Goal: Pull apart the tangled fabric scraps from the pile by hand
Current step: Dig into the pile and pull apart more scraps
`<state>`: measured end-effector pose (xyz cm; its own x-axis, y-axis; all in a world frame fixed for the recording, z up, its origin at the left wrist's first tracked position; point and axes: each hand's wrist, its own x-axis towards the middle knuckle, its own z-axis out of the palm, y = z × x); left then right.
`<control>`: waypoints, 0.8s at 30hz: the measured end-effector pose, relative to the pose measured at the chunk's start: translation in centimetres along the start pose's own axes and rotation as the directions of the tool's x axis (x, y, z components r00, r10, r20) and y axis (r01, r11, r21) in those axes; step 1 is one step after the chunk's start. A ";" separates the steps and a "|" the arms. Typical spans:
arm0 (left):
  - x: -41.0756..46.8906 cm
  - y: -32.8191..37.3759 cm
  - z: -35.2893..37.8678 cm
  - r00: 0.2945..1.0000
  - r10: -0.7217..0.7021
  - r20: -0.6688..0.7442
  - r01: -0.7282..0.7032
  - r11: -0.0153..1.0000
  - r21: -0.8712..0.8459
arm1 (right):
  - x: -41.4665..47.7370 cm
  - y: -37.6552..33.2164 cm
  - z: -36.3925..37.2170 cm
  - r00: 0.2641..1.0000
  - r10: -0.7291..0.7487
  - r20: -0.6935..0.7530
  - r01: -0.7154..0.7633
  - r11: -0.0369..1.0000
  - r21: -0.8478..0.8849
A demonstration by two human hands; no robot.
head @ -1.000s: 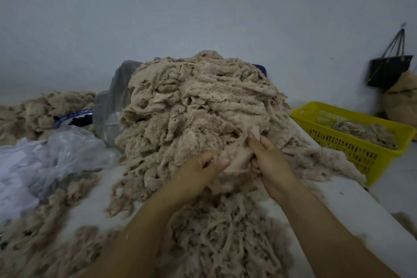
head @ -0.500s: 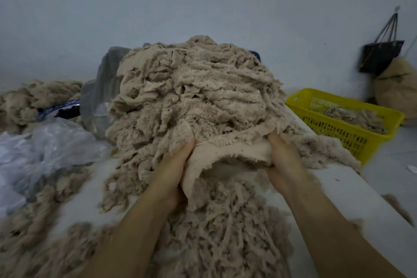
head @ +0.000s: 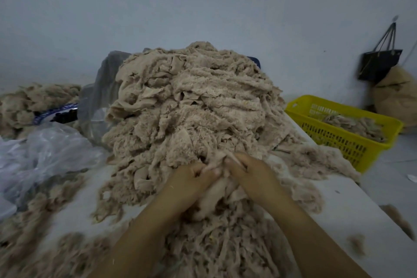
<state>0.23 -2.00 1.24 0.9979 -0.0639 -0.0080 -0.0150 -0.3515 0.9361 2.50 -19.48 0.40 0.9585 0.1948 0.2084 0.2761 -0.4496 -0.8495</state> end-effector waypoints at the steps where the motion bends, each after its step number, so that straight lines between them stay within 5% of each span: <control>1: 0.1 0.0 -0.4 1.000 0.000 0.020 0.000 1.000 0.018 | 0.3 0.2 -0.8 0.991 0.059 -0.122 -0.049 0.995 0.084; 3: 0.3 0.3 -1.3 1.000 0.006 0.028 -0.006 1.000 0.022 | 1.3 0.7 -2.9 0.896 0.319 -0.308 -0.090 0.811 0.578; 4: 0.6 0.5 -1.6 1.000 0.011 0.003 -0.011 1.000 -0.007 | 1.6 0.9 -4.1 0.850 0.434 -0.300 -0.005 0.575 0.818; 6: 1.2 0.7 -1.9 0.996 0.004 -0.087 -0.011 0.997 -0.071 | 1.7 1.7 -5.7 0.843 0.491 -0.217 0.148 0.175 0.973; 8: 2.2 0.5 -2.1 0.970 0.023 -0.241 -0.023 1.000 0.003 | 1.5 2.2 -5.4 0.865 0.492 -0.101 0.092 0.043 0.995; 11: 3.8 -0.5 -2.4 0.900 0.108 -0.423 0.014 0.961 0.275 | 1.2 2.1 -2.7 0.893 0.450 -0.006 -0.122 0.256 0.959; 14: 4.8 -1.3 -2.7 0.903 0.076 -0.424 0.160 0.854 0.494 | 0.9 1.2 -0.7 0.909 0.417 0.013 -0.231 0.477 0.848; 20: 2.6 0.6 -1.0 0.874 0.433 -0.221 -0.324 0.858 0.398 | 0.9 -0.5 1.1 0.941 0.325 0.098 -0.302 0.669 0.680; 24: 1.0 1.2 1.0 0.896 0.433 0.099 -0.444 0.865 0.233 | 1.3 -2.6 1.8 0.944 0.254 0.210 -0.330 0.708 0.624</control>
<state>1.16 -3.46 2.03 0.8813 -0.3023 0.3633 -0.4708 -0.4931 0.7316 2.94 -16.48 2.02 0.9599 0.2531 -0.1210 -0.1653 0.1617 -0.9729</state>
